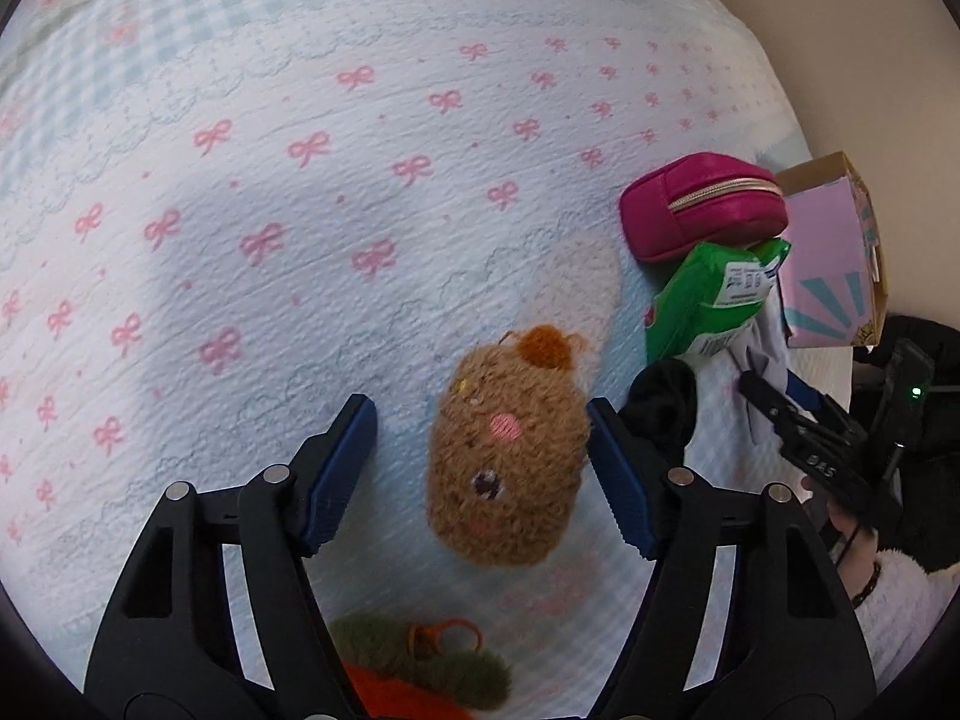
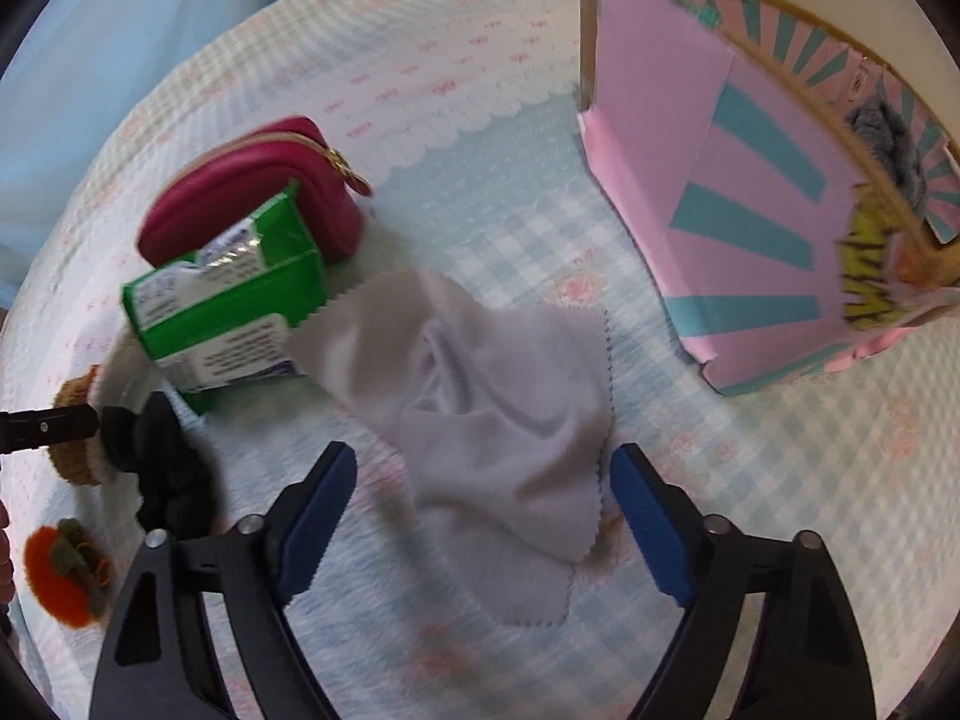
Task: Organize soft objects
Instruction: 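Grasp the brown plush bear with the left gripper while the right grasps the grey cloth, then carry the bear and grey cloth with both grippers over the box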
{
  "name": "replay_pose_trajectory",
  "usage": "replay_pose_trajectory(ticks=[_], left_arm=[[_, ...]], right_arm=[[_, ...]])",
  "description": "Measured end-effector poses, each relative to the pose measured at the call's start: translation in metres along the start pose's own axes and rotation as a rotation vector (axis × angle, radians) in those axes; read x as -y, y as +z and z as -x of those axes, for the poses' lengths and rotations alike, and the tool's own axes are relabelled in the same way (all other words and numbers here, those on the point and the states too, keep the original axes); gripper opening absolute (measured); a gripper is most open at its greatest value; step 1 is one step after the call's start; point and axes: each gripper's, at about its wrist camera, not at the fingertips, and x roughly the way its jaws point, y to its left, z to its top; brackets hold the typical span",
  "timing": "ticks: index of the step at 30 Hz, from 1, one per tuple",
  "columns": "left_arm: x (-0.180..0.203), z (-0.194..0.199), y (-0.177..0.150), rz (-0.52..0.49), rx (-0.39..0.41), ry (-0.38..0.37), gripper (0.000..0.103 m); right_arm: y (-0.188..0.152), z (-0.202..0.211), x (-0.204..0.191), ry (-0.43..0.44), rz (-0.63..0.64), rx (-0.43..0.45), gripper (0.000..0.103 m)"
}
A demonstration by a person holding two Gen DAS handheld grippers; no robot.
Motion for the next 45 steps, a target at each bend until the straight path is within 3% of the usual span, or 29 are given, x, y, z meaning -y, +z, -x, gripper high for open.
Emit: replay_pose_trajectory(ticks=[4,7,10,12,16,29,45], left_arm=[[0.008,-0.005,0.002,-0.014,-0.01,-0.016,0.044],[0.015,-0.006,-0.001,-0.025,-0.009,-0.018,0.039],[0.024,-0.006,-0.004,-0.051,0.008,0.01,0.036],[0.027,-0.005,-0.007,-0.054,0.016,0.017,0.034],[0.032,-0.003,-0.009,-0.052,0.022,0.035,0.034],[0.07,0.054,-0.025,-0.019,0.143,0.065,0.034],[0.168,0.189,-0.088,0.048,0.374,0.124,0.034]], right_arm=[[0.002,-0.004,-0.004,-0.016,0.018,0.002,0.079],[0.003,-0.004,-0.005,-0.02,0.033,0.006,0.068],[0.005,-0.004,-0.009,-0.015,0.056,0.01,0.051],[0.005,-0.003,-0.01,-0.003,0.068,0.004,0.034],[0.014,-0.003,-0.016,0.039,0.05,-0.01,0.015],[0.01,0.058,-0.007,0.098,0.029,0.09,0.011],[0.021,0.232,0.015,0.165,0.074,0.259,0.011]])
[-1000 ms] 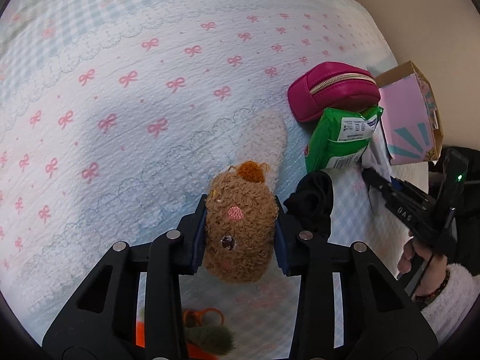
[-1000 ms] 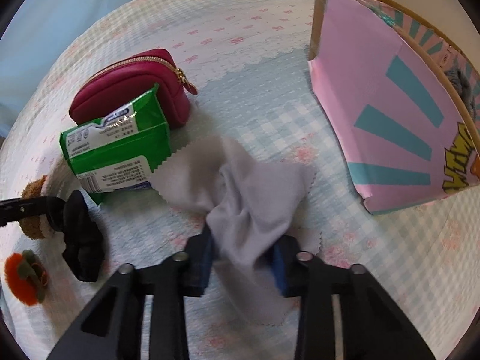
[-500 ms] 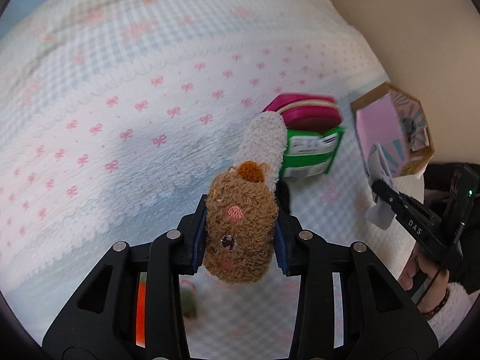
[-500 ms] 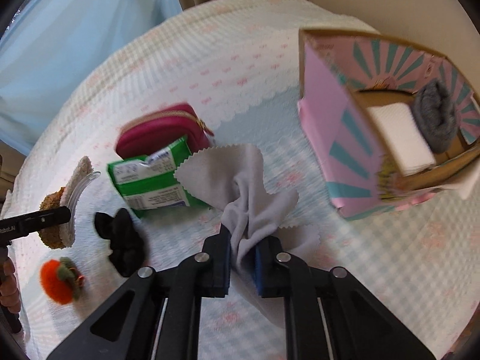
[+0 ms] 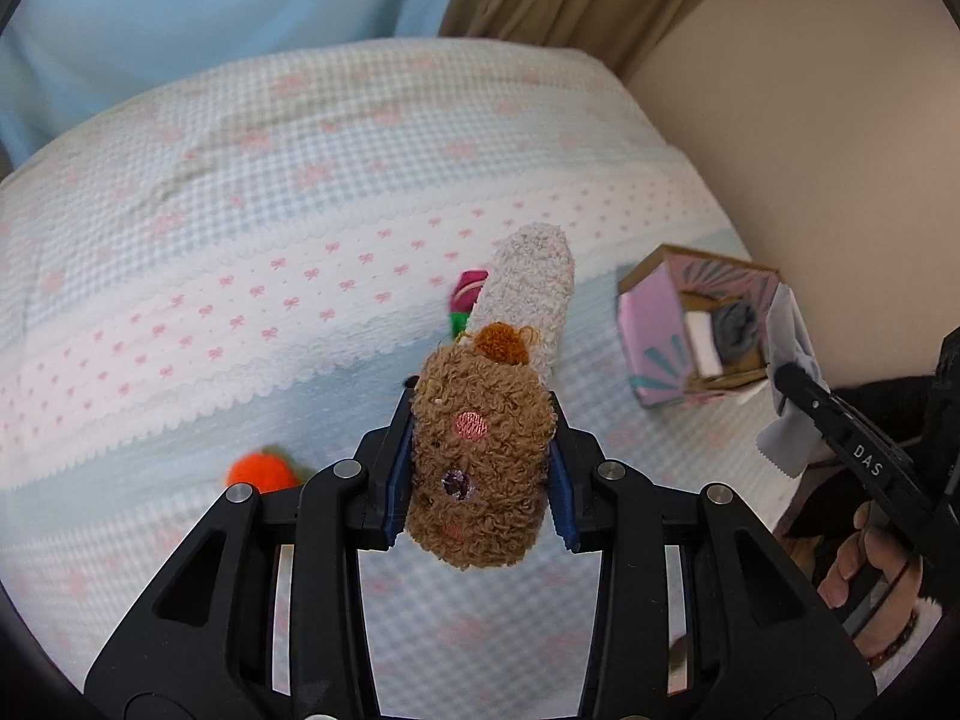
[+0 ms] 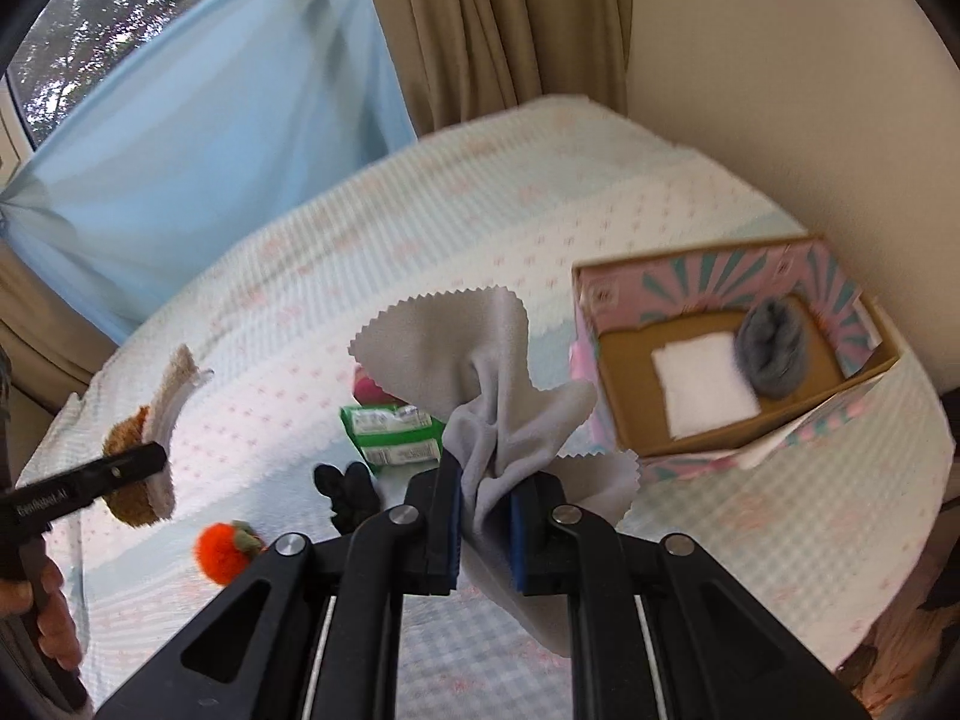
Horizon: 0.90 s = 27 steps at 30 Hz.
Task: Organize soft objects
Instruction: 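Carry the bear and grey cloth with both grippers over the box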
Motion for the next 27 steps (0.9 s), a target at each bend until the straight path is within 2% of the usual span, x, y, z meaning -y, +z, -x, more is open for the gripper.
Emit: replay_pose_trajectory(ticks=[7,15,22,27], left_arm=[[0.059,0.034,0.009,-0.024,0.081,-0.037,0.034],[0.142,0.043,0.026,-0.018,0.143,-0.06,0.034],[0.215,0.011,0.042,0.032,0.145,-0.05,0.034],[0.269,-0.033,0.054,0.033,0.119,-0.035,0.034]], right_arm=[[0.03,0.057,0.027,0.009,-0.02,0.051,0.011],[0.068,0.086,0.082,0.02,-0.016,0.056,0.011],[0.102,0.077,0.151,0.053,0.062,0.012,0.011],[0.122,0.058,0.207,0.059,0.075,-0.027,0.011]])
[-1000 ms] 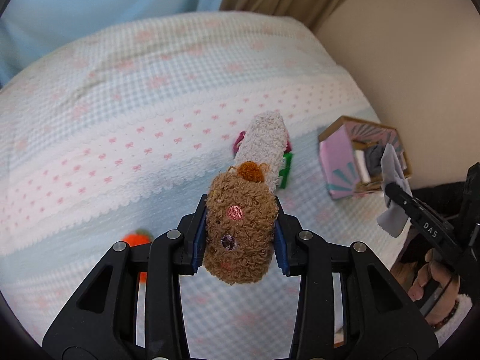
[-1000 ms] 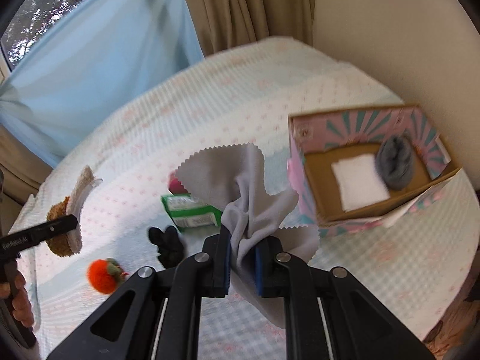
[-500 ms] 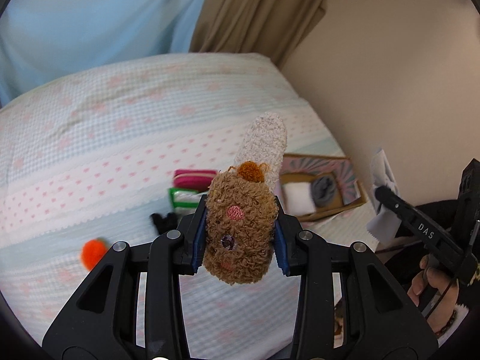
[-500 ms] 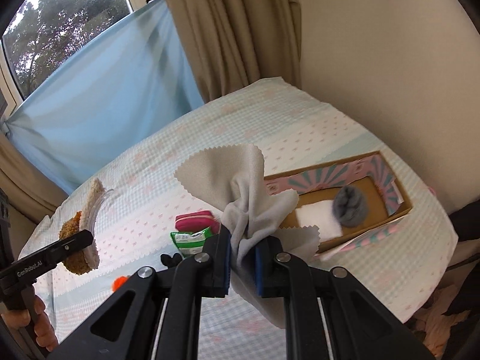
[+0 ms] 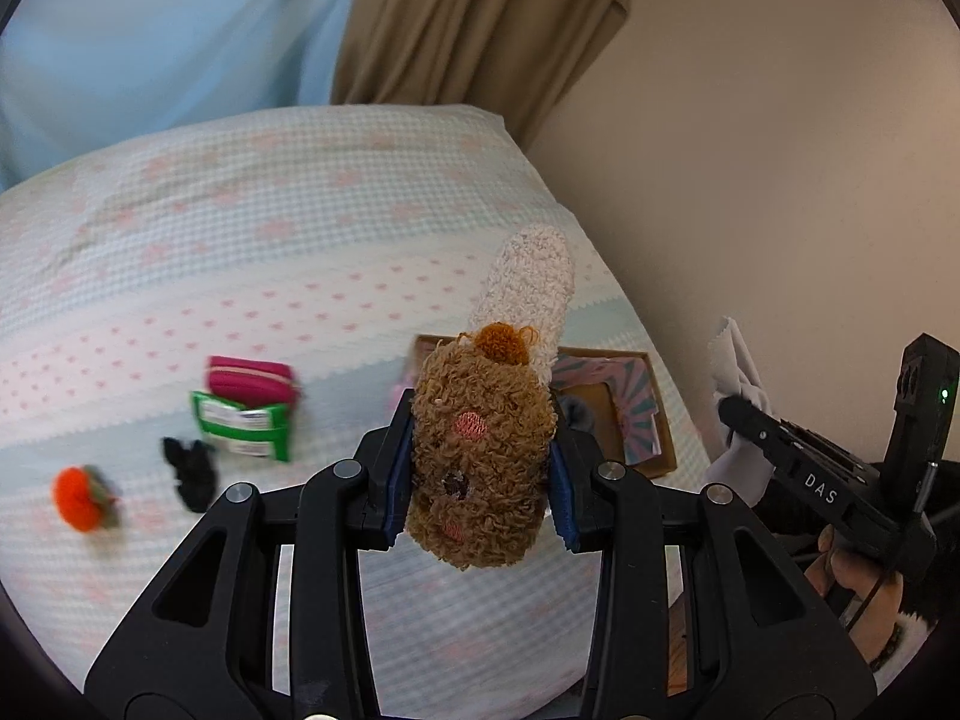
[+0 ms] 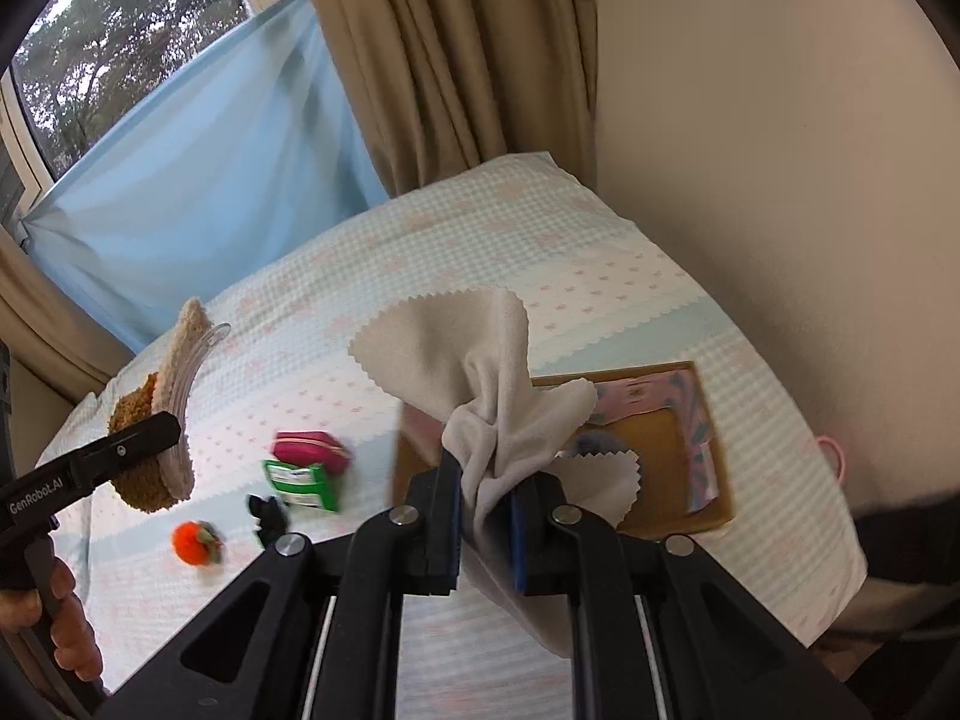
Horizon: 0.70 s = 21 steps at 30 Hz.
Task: Organize soft objects
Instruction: 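Carry the bear and grey cloth with both grippers over the box, then open both grippers to drop the bear and cloth into the box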
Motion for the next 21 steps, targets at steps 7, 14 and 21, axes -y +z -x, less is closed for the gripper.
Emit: replay_pose_trajectory(ticks=[7,14,21], left_arm=[[0.042,-0.076,-0.005,0.041,-0.075,0.03,0.034],[0.06,-0.154,-0.024,0.037,-0.19,0.098,0.034],[0.054,-0.208,-0.039,0.059,-0.282,0.157,0.034]], right_arm=[[0.013,-0.045,0.076,0.005,-0.001,-0.118,0.011],[0.015,-0.098,0.118,0.046,-0.017,-0.226,0.011],[0.007,-0.142,0.136,0.077,-0.064,-0.311,0.011]])
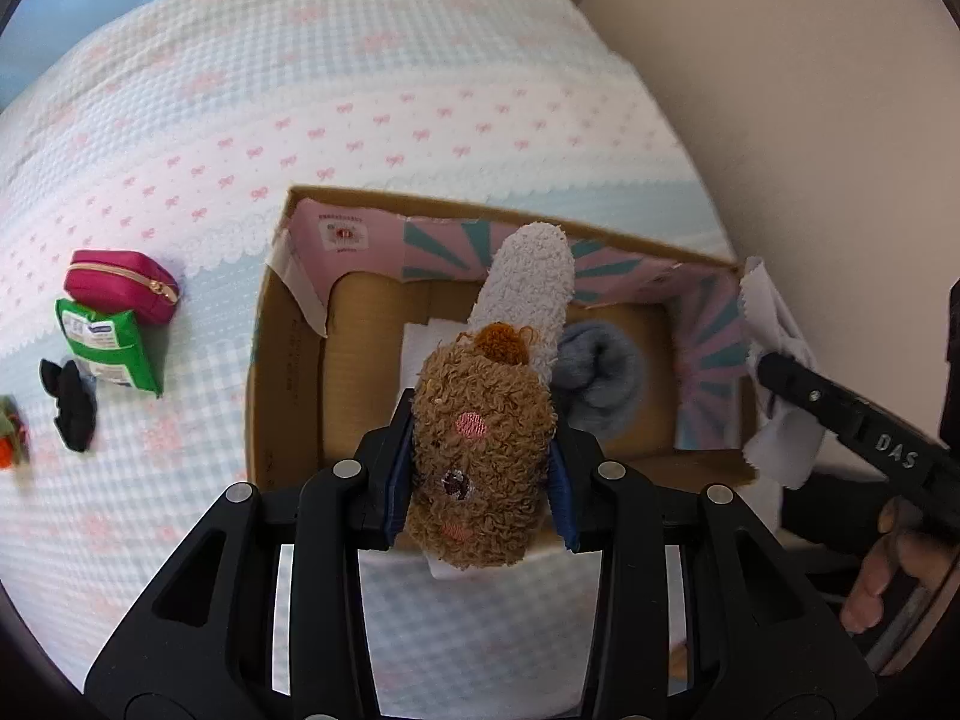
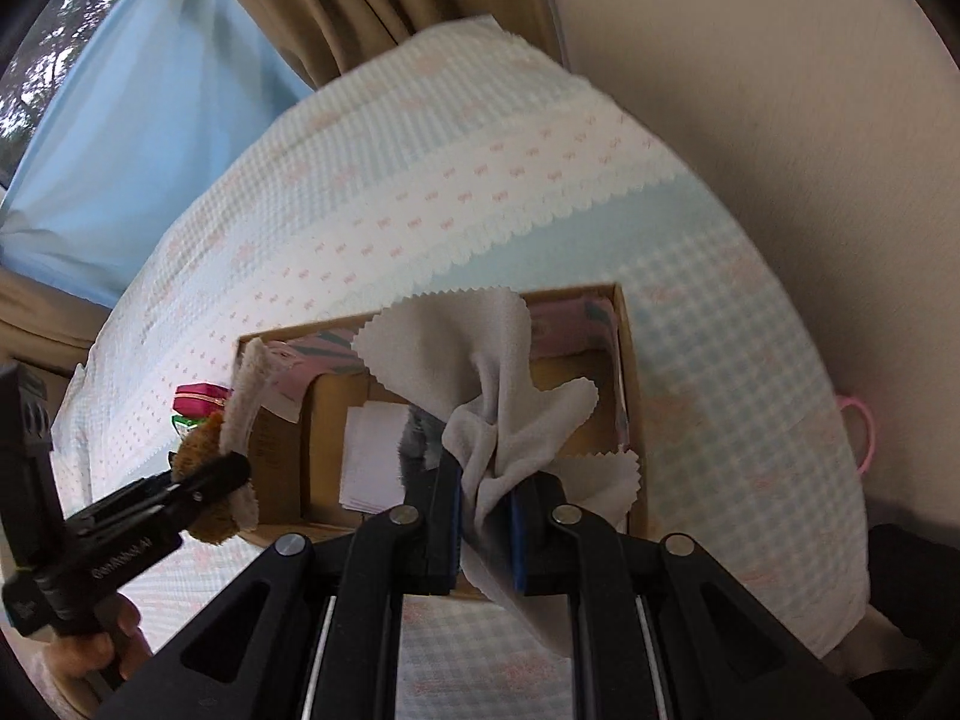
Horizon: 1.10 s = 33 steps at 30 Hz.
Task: Organize soft objects
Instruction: 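Open both grippers to drop the bear and cloth into the box, then withdraw both tools and move toward the orange pompom and black sock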
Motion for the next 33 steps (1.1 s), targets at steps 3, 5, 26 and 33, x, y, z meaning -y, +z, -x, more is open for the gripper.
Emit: replay_pose_trajectory(ticks=[3,5,26,33], left_arm=[[0.0,-0.017,0.004,-0.007,-0.019,0.029,0.034],[-0.002,-0.029,0.006,-0.001,-0.036,0.037,0.034],[0.005,-0.017,0.014,-0.086,-0.04,0.079,0.103],[0.005,0.023,0.01,-0.09,0.029,0.05,0.102]], right_arm=[[0.004,-0.019,0.006,0.005,-0.018,-0.037,0.011],[0.007,-0.025,0.009,0.007,-0.026,-0.046,0.011],[0.016,-0.031,0.015,0.035,-0.074,-0.005,0.103],[0.011,-0.006,0.004,0.002,-0.052,0.028,0.103]])
